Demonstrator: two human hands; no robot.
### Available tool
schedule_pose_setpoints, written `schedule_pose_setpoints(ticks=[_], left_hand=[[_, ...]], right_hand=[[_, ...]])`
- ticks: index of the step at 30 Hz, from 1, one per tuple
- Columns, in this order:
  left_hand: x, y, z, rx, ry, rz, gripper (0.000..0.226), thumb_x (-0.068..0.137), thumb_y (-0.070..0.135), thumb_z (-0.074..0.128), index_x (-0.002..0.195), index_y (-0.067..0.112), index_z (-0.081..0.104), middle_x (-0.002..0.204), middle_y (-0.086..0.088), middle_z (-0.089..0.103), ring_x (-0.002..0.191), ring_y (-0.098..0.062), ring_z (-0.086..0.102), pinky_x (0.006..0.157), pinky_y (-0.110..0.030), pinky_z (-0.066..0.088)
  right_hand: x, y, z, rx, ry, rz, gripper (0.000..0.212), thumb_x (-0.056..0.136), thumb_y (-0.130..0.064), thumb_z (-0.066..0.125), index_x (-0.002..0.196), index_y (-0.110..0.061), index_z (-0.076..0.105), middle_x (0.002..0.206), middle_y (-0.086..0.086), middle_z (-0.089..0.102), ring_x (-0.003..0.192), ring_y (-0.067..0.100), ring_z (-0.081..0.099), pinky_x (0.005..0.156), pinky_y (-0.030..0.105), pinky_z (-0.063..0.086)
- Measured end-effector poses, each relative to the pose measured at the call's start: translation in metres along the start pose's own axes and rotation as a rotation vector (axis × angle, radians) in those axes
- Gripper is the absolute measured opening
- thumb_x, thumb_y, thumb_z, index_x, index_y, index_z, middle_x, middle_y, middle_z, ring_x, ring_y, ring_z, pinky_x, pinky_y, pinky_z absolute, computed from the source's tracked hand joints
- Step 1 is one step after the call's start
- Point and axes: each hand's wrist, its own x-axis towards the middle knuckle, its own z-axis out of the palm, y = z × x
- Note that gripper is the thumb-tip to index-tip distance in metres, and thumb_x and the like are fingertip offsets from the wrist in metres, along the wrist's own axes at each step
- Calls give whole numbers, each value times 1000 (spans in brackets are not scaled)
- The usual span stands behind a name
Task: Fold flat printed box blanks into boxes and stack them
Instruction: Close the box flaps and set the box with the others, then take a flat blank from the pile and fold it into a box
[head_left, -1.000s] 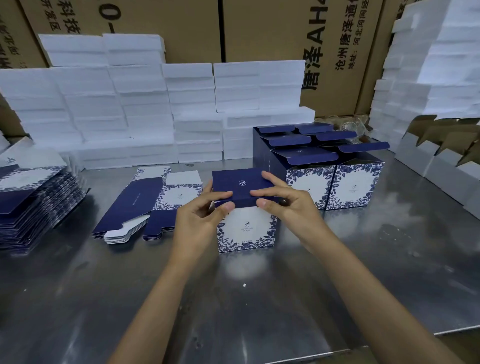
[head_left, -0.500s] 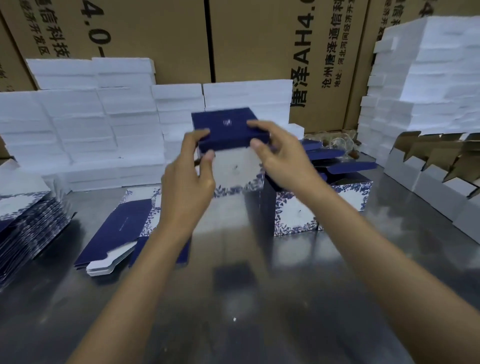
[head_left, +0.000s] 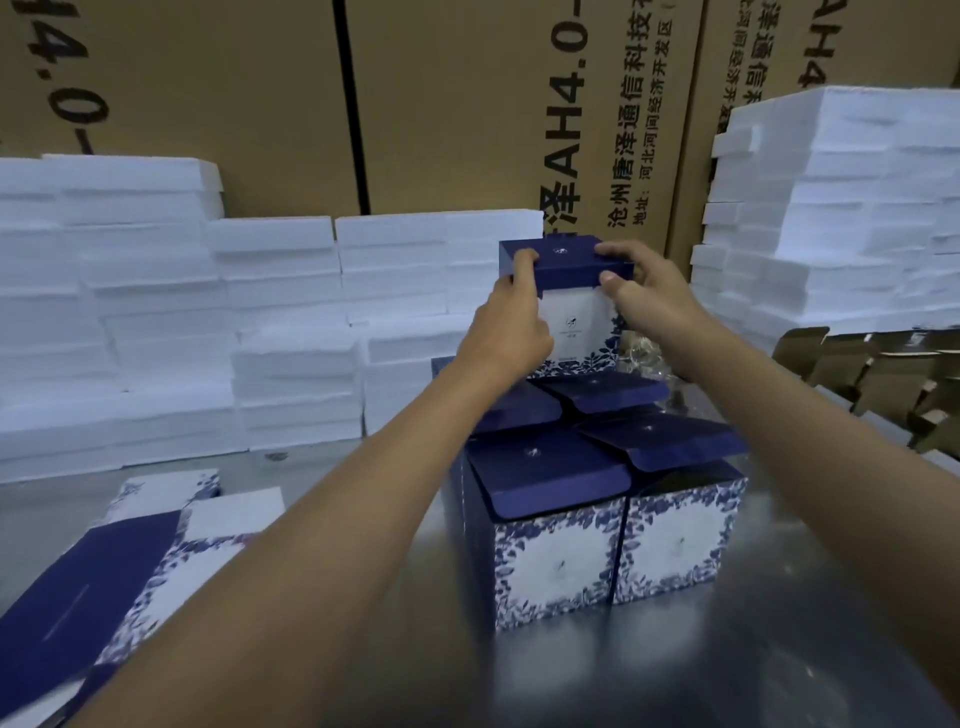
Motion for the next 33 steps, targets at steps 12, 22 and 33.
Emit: schedule_pose_setpoints(ticks=[12,22,33], left_hand=[[61,-49,72,21,-101,-52,101,91,-2,52,156,37,-15,122,-20,53,77,-28,54,66,-37,43],[19,-47,38,-103,-72,-20,94,92,6,56,158,31,-7,160,-12,31,126,-33,53,91,-40,49],[-144,-89,-74,-168,61,-245,73,94,12,56,156,28,22,158,-5,34,138,-24,43,104,-35,42]], right_hand=[[71,66,25,-454,-186,120,76,103,-25,53,160,-40,5,169,13,8,149,39,28,119,47,31],[16,8,54,-684,-280,-7,95,95,-22,62,162,-32,-6,169,9,-19,156,31,-12,123,53,17],[-137,-65,156,-112,-616,191,54,107,-36,40,157,-17,32,153,1,41,145,21,39,117,34,34]])
